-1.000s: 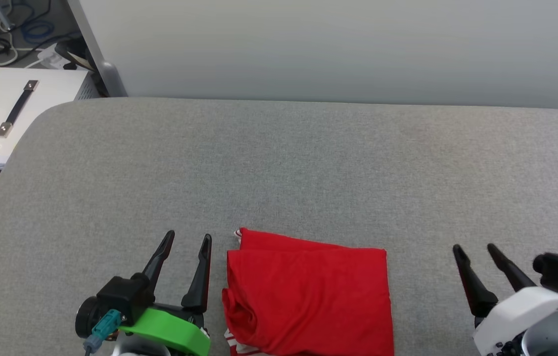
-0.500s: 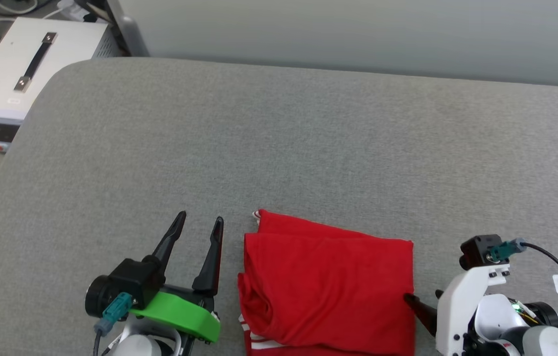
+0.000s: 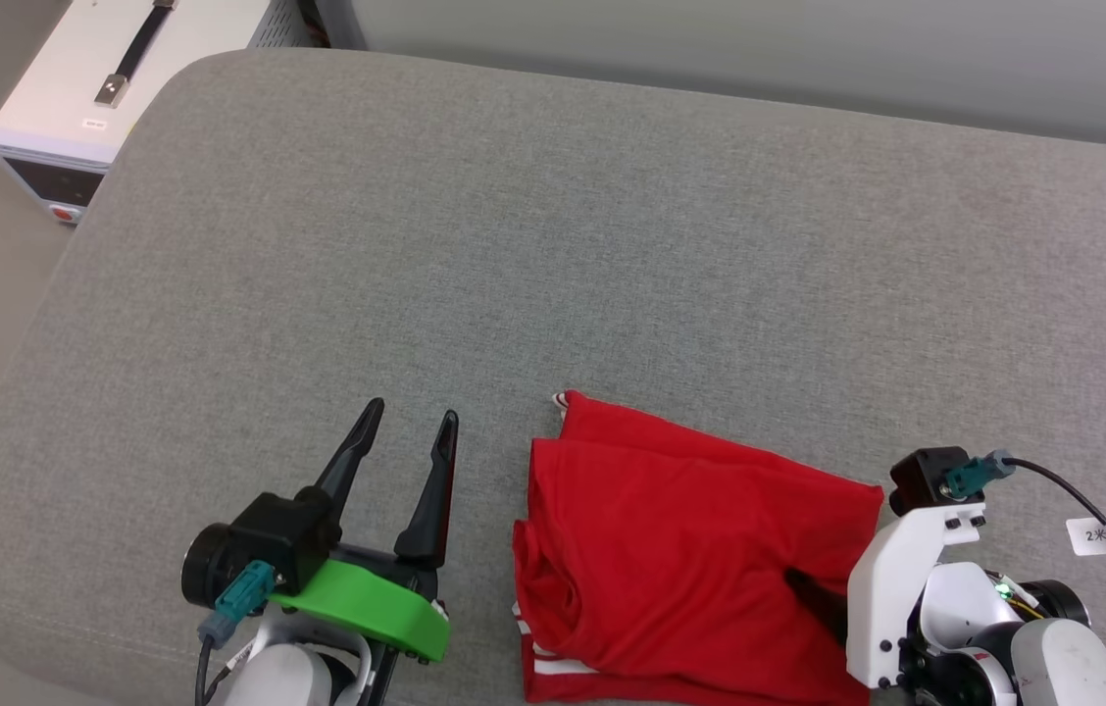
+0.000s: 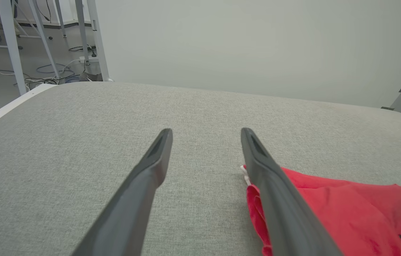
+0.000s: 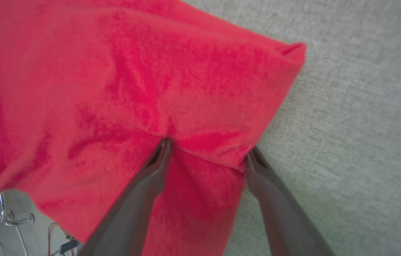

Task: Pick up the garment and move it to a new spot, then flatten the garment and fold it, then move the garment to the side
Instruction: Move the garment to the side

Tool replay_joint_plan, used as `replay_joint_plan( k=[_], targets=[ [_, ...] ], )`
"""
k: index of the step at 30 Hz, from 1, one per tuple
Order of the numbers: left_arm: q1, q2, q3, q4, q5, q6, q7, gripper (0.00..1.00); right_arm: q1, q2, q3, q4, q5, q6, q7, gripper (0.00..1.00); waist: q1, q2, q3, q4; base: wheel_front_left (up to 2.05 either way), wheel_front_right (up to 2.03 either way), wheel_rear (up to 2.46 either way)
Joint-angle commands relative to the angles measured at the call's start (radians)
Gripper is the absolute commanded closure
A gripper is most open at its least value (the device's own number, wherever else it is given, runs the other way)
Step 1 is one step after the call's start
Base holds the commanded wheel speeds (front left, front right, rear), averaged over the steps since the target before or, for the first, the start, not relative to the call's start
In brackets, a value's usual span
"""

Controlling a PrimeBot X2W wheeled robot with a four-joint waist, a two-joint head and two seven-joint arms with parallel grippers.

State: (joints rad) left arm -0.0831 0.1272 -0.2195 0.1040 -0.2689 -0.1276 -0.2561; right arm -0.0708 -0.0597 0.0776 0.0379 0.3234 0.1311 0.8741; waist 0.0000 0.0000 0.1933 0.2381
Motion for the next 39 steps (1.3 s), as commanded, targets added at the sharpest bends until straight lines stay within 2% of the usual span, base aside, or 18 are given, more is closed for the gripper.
replay_joint_plan(
  k=[1, 2, 3, 4, 12, 16, 20, 25, 31, 39],
  targets=[
    [-0.018, -0.005, 0.000, -0.001, 0.008, -0.003, -0.006, 0.00, 0.001, 0.008, 0.017, 0.039, 0.005, 0.000, 0.003, 0.08, 0.0000, 0.0000, 0.008, 0.008, 0.00, 0.00, 0.00],
    [-0.017, -0.005, -0.001, 0.002, 0.009, -0.003, -0.006, 0.00, 0.001, 0.008, 0.027, 0.054, 0.003, 0.000, 0.004, 0.54, 0.0000, 0.0000, 0.009, 0.009, 0.00, 0.00, 0.00],
    [-0.017, -0.005, -0.002, 0.003, 0.009, -0.003, -0.006, 0.00, 0.000, 0.007, 0.036, 0.065, 0.003, 0.000, 0.000, 0.80, 0.0000, 0.0000, 0.010, 0.009, 0.00, 0.00, 0.00],
    [-0.018, -0.004, -0.003, 0.004, 0.009, -0.003, -0.006, 0.00, -0.001, 0.006, 0.041, 0.073, 0.004, 0.000, -0.006, 1.00, 0.0000, 0.0000, 0.011, 0.009, 0.00, 0.00, 0.00],
    [-0.017, 0.000, -0.009, 0.015, 0.007, -0.003, -0.006, 0.00, -0.039, -0.076, 0.131, 0.058, 0.034, 0.000, -0.134, 1.00, 0.0000, 0.0000, -0.016, -0.030, 0.00, 0.00, 0.00],
    [-0.013, 0.006, -0.011, 0.009, 0.007, -0.003, -0.006, 0.00, -0.057, -0.152, 0.179, 0.013, 0.045, 0.000, -0.192, 1.00, 0.0000, 0.0000, -0.032, -0.078, 0.00, 0.00, 0.00],
    [-0.005, 0.015, -0.019, 0.011, 0.006, -0.003, -0.006, 0.00, -0.080, -0.270, 0.255, -0.041, 0.051, 0.000, -0.227, 1.00, 0.0000, 0.0000, -0.046, -0.151, 0.00, 0.00, 0.00],
    [0.008, 0.028, -0.052, 0.027, -0.008, -0.003, -0.006, 0.00, -0.127, -0.463, 0.371, -0.081, 0.065, 0.000, -0.250, 1.00, 0.0000, 0.0000, -0.065, -0.261, 0.00, 0.00, 0.00],
    [-0.012, 0.030, -0.096, 0.020, -0.007, -0.003, -0.006, 0.00, -0.172, -0.654, 0.448, -0.103, 0.099, 0.000, -0.294, 1.00, 0.0000, 0.0000, -0.048, -0.378, 0.00, 0.00, 0.00],
    [-0.066, 0.041, -0.161, -0.005, 0.016, -0.003, -0.006, 0.00, -0.233, -0.817, 0.470, -0.051, 0.097, 0.000, -0.413, 1.00, 0.0000, 0.0000, 0.051, -0.503, 0.00, 0.00, 0.00]
  ],
)
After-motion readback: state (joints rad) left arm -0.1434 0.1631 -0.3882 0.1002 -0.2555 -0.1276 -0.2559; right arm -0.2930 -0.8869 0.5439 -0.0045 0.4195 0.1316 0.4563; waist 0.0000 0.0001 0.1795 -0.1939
